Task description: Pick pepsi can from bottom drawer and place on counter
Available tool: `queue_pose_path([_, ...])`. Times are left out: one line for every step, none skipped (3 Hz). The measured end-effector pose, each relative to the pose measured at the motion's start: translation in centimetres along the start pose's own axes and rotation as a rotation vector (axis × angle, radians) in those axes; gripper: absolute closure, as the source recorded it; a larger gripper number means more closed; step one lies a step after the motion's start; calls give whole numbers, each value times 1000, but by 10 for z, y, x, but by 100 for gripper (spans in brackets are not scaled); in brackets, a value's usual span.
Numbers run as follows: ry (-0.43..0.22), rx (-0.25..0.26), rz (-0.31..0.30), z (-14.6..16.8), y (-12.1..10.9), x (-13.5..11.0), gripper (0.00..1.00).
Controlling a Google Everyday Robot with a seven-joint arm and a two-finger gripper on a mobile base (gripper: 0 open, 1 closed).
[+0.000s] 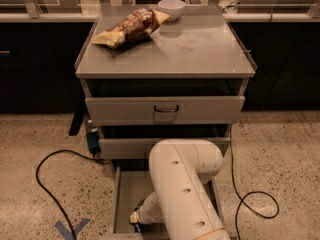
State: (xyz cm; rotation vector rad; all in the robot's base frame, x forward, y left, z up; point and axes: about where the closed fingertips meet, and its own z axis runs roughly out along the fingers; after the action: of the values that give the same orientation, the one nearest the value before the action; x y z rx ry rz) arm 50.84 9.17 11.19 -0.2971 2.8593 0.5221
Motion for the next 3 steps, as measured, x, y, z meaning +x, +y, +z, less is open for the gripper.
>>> queue_pose_path([1, -17, -1, 0, 1, 0, 66])
queue_pose_path([-40, -158, -67, -12, 33, -25, 88])
queue_pose_path([-82, -377, -189, -61, 81, -33, 100])
